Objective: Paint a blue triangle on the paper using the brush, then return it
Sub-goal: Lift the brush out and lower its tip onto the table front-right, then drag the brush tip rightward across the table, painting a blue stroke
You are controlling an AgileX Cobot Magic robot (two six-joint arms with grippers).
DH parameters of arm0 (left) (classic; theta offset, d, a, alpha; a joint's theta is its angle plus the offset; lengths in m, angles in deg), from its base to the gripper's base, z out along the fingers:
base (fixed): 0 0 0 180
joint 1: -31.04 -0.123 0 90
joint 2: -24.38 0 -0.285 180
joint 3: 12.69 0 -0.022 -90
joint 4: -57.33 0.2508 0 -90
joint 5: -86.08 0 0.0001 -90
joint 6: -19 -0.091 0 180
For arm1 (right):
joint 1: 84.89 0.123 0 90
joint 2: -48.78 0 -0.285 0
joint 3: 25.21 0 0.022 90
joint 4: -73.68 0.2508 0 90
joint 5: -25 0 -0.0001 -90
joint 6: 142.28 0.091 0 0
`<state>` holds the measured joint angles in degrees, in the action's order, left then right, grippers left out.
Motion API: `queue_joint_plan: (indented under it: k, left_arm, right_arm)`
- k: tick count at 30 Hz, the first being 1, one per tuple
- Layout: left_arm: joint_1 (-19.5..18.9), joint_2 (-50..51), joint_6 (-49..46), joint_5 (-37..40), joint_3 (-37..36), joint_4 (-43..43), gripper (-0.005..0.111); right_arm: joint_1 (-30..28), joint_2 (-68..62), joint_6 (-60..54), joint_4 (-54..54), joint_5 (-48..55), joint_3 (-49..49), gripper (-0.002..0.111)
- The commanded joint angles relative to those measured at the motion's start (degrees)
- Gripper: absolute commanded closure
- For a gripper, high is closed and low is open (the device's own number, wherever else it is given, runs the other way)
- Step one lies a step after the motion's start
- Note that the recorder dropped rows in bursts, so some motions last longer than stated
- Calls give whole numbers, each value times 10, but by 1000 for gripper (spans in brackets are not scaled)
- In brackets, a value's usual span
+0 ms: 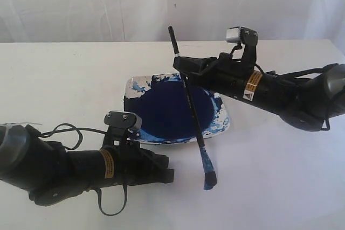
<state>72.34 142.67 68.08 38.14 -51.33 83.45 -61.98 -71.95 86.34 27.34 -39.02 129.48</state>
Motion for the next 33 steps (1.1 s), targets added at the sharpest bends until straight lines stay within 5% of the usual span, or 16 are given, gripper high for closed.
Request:
queue_joint_plan:
  k: [1,13,33]
  left_arm:
    - [1,-4,-1,11,-2,1,107]
    - [1,-4,-1,11,-2,1,107]
    - [1,-4,-1,11,-2,1,107]
  right_arm:
    - [-1,1,-25,9,9,-2,108]
    - [-10,1,-135,84,49,0,108]
    - [-145,1,-154,107,49,0,108]
